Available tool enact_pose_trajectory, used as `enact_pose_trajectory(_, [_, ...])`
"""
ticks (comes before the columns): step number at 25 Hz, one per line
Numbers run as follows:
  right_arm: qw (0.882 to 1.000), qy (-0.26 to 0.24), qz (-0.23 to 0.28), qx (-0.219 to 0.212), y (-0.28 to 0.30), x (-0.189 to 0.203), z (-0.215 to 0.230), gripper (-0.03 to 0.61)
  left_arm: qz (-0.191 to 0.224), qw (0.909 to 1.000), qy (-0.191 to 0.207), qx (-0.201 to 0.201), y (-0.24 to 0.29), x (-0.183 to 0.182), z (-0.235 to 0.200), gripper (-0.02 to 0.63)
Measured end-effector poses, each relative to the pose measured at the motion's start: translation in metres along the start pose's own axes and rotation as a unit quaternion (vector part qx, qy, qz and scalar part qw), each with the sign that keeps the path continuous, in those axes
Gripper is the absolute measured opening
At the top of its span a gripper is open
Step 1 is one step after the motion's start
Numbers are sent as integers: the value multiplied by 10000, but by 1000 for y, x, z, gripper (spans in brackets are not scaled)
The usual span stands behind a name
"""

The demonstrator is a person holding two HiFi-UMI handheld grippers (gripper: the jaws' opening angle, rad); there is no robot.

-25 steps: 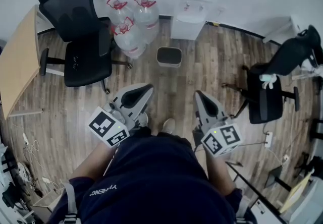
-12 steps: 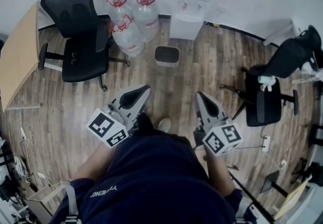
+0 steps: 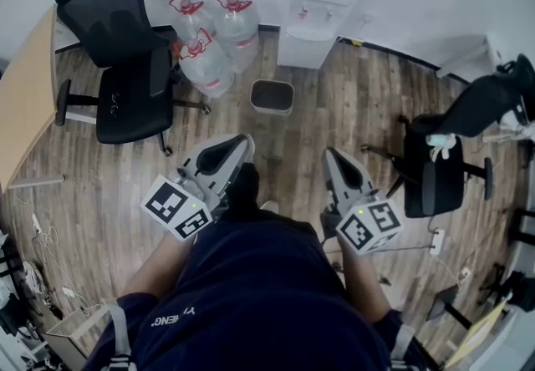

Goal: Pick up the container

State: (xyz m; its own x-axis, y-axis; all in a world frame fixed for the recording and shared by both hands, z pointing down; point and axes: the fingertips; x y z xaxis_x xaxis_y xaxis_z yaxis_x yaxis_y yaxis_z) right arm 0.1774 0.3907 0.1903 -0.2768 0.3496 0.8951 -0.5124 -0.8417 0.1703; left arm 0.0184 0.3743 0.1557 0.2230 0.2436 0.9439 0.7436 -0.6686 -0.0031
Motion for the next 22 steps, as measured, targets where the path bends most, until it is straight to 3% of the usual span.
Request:
enact_pose_trajectory(6, [9997, 98, -119, 190, 57, -5, 35, 15, -132, 9998, -130, 51, 45, 0, -60, 26])
enact_pose_trajectory(16, [9970, 260, -519, 505, 206, -23, 83, 15, -596, 9980, -188, 96, 121, -11, -203, 26])
enact_pose_trajectory(22, [9946, 323, -723, 665, 281, -30, 104, 15, -777, 9960, -426, 85, 154, -10, -273, 26])
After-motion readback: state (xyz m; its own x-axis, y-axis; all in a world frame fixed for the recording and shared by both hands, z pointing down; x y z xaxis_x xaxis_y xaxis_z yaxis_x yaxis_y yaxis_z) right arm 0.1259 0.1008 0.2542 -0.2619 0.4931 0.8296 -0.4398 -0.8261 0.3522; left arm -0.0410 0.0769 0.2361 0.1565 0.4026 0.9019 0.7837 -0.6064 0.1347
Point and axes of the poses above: the fingertips, and each gripper's own axes: y forward along the fingers, z to its right, x out of its underside, and after that the axes turned 7 degrees about z, right-handed
